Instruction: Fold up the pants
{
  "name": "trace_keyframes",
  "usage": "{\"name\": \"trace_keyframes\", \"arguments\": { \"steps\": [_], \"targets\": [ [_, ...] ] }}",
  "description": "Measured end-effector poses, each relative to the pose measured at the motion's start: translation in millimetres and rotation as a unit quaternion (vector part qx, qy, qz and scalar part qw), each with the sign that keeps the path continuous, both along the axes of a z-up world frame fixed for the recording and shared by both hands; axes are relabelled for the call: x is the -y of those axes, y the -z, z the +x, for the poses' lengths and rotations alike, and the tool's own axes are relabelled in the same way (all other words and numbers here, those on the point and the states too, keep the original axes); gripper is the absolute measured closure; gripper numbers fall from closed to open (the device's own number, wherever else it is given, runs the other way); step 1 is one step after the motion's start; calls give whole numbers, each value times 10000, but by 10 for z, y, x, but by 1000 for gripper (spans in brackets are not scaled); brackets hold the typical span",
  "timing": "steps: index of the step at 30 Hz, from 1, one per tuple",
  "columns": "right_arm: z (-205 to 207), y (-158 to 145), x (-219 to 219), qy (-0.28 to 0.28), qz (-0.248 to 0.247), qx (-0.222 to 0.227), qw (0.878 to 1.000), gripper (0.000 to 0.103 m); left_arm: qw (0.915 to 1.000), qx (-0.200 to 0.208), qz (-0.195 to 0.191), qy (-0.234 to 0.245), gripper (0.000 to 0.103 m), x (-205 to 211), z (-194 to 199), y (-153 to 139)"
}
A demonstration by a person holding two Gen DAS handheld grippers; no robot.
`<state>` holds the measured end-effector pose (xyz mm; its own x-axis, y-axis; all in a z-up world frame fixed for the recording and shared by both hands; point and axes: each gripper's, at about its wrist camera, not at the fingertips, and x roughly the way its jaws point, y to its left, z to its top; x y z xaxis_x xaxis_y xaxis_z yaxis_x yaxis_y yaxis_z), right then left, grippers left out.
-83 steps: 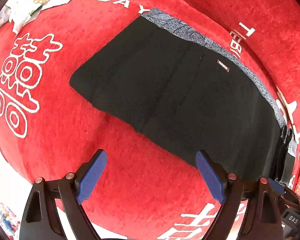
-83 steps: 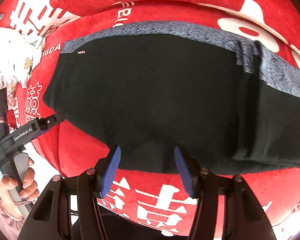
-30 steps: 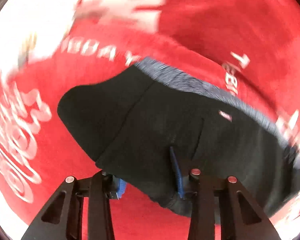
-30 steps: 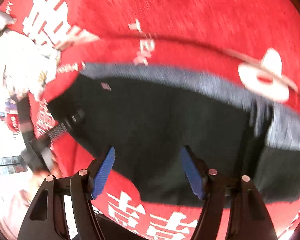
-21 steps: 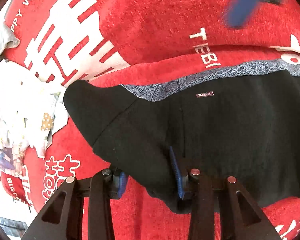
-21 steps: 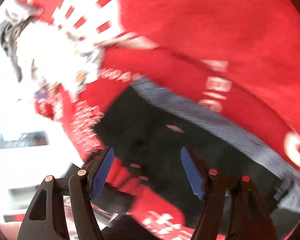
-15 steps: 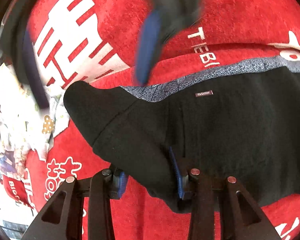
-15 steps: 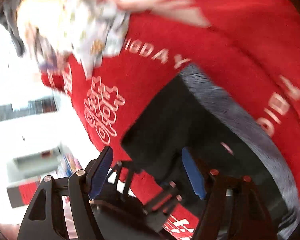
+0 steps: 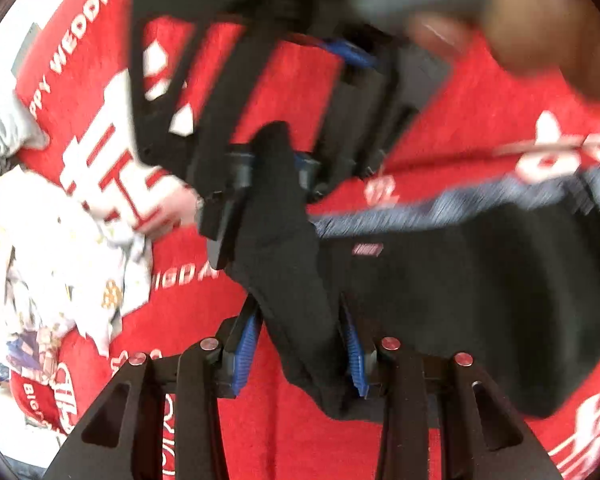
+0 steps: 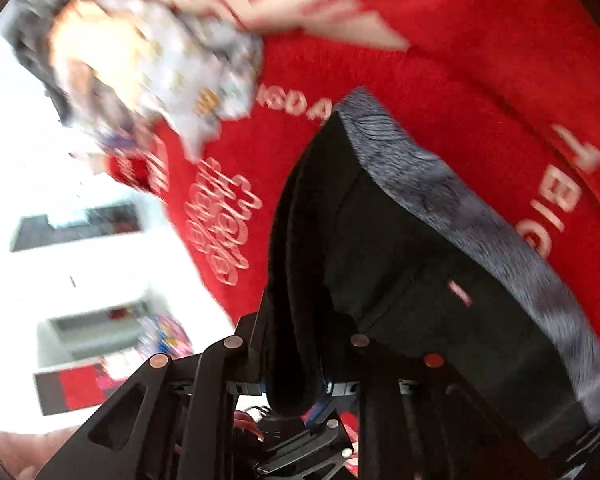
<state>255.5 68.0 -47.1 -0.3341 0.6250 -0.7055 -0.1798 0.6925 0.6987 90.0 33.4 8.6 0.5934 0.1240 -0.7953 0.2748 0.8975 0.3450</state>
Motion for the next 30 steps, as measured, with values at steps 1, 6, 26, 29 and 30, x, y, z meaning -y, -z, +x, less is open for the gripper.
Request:
{"name": "trace_keyframes", "arguments": {
  "steps": [1, 6, 26, 29, 30],
  "targets": [
    [-37, -110, 171, 205, 199, 56, 9996, 82, 9999, 54, -82, 60, 64, 71, -12, -105],
    [-284, -639, 1163, 1208, 925, 382, 9876, 82, 9961, 353, -418, 699, 64, 678, -191, -619],
    [-2245, 81, 4793, 4032, 445, 194, 9138, 81, 9485, -925, -345, 3011, 63, 3627, -1185, 132],
    [-2368, 371, 4857, 4199, 442, -44, 9065, 81, 9470, -1084, -177, 3019, 53, 3667, -1221, 258],
    [-2388, 435, 4865, 4249, 462, -105, 9040, 80, 9463, -1205, -187, 2995, 48, 3655, -1213, 271]
  ]
}}
